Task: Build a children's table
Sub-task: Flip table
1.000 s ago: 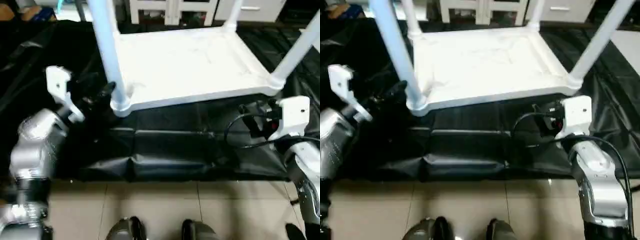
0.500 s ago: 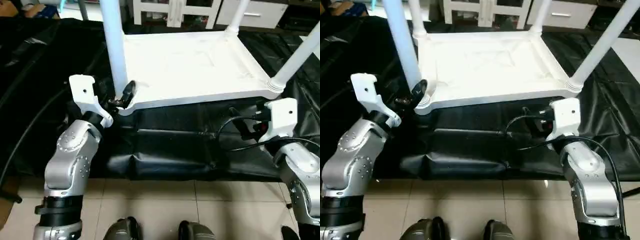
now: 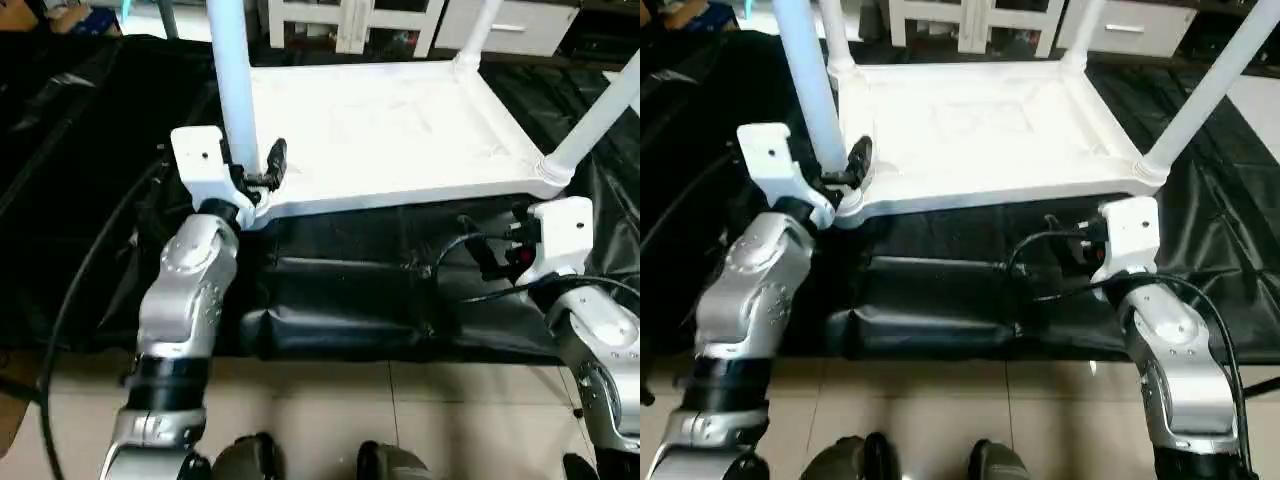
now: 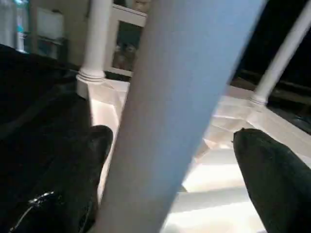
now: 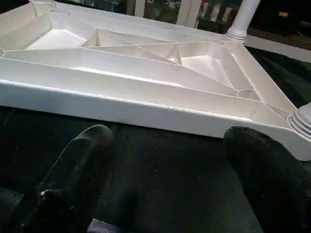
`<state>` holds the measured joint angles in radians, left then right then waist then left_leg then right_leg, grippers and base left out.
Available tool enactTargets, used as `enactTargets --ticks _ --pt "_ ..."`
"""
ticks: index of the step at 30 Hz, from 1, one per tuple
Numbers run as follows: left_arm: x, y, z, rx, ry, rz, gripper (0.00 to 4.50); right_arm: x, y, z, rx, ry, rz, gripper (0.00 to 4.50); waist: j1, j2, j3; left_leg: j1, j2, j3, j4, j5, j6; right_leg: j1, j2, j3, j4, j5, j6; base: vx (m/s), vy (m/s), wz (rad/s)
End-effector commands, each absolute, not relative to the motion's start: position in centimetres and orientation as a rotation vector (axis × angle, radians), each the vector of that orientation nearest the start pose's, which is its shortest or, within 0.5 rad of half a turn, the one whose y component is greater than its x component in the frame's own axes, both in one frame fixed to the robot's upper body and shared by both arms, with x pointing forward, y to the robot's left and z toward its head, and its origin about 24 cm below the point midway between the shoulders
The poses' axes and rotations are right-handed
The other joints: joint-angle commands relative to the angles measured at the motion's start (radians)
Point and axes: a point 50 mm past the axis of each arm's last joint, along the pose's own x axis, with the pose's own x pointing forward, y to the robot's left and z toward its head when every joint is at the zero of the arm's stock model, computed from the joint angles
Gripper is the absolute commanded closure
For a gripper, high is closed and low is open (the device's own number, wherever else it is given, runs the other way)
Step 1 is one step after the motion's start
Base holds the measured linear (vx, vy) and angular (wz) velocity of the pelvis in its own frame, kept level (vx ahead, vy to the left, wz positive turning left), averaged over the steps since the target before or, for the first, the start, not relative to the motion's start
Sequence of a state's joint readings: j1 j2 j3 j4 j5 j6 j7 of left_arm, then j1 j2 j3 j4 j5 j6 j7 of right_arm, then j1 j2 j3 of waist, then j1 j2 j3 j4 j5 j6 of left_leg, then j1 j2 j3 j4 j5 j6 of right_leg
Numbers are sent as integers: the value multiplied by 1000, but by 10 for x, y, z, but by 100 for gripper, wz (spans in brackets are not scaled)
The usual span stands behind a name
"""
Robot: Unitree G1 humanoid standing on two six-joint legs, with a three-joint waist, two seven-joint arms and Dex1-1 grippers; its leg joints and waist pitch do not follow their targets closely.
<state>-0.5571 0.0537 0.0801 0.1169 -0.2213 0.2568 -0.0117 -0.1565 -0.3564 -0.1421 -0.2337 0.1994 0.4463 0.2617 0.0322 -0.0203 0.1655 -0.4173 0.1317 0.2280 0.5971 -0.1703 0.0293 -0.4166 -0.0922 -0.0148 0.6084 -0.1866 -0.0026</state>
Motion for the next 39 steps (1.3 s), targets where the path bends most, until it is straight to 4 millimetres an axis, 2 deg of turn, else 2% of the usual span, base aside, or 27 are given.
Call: enactTargets --ticks 1,2,5,6,7,8,12,22,25,26,28,31,35,39 --pt "351 127 157 -158 -179 -81 6 272 -211 117 -150 41 183 46 -1 -1 -91 47 91 -58 -71 -145 63 36 -56 35 -68 -75 -197 0 0 0" --pt "353 129 158 -155 -182 -45 6 271 -211 117 -150 41 182 46 0 2 -91 47 89 -57 -70 -138 65 34 -54 34 -67 -56 -202 0 0 0" --pt "357 133 160 -162 -187 15 6 271 -211 118 -149 40 179 46 -1 -3 -93 43 91 -59 -68 -116 78 40 -56 32 -61 -13 -217 0 0 0" --pt "357 136 160 -170 -191 37 23 270 -211 118 -149 40 176 46 0 3 -92 43 91 -59 -67 -112 82 39 -58 32 -61 -8 -224 0 0 0" --pt "357 138 159 -171 -184 52 23 269 -211 117 -149 41 174 46 0 4 -91 42 91 -59 -67 -112 84 39 -58 32 -63 -6 -224 0 0 0" --pt "357 140 157 -172 -179 63 44 269 -212 117 -150 42 172 46 0 1 -91 43 91 -59 -68 -119 84 40 -58 32 -62 -11 -226 0 0 0" --pt "357 143 154 -181 -177 64 65 269 -212 117 -149 43 169 46 -3 1 -89 43 91 -60 -72 -154 72 39 -58 31 -68 -65 -226 0 0 0" --pt "359 147 147 -238 -151 96 140 268 -208 116 -145 44 176 46 -11 0 -86 42 91 -62 -75 -178 62 36 -58 32 -71 -89 -221 0 0 0" --pt "359 146 143 -328 -131 75 163 268 -208 116 -144 44 175 46 -14 0 -86 42 90 -61 -74 -184 59 36 -60 33 -72 -90 -229 0 0 0" --pt "359 144 140 -433 -99 60 177 268 -209 117 -145 43 173 46 -15 2 -85 41 89 -61 -74 -191 57 36 -60 33 -72 -97 -232 0 0 0" --pt "359 141 137 -520 -74 33 182 268 -209 117 -146 43 171 46 -19 -3 -83 39 89 -61 -75 -201 62 36 -60 33 -76 -118 -224 0 0 0" --pt "358 137 131 -644 -25 -4 186 267 -210 117 -147 42 168 46 -20 -4 -83 39 85 -60 -73 -210 68 35 -63 33 -82 -183 -206 0 0 0" --pt "358 135 128 -701 4 -14 186 267 -211 118 -148 41 166 46 -20 3 -86 37 84 -60 -73 -202 81 31 -59 32 -87 -234 -181 0 0 0" --pt "356 133 124 -797 40 -31 186 267 -211 118 -149 39 164 46 -21 6 -89 37 84 -59 -74 -208 80 27 -57 31 -88 -244 -178 0 0 0"
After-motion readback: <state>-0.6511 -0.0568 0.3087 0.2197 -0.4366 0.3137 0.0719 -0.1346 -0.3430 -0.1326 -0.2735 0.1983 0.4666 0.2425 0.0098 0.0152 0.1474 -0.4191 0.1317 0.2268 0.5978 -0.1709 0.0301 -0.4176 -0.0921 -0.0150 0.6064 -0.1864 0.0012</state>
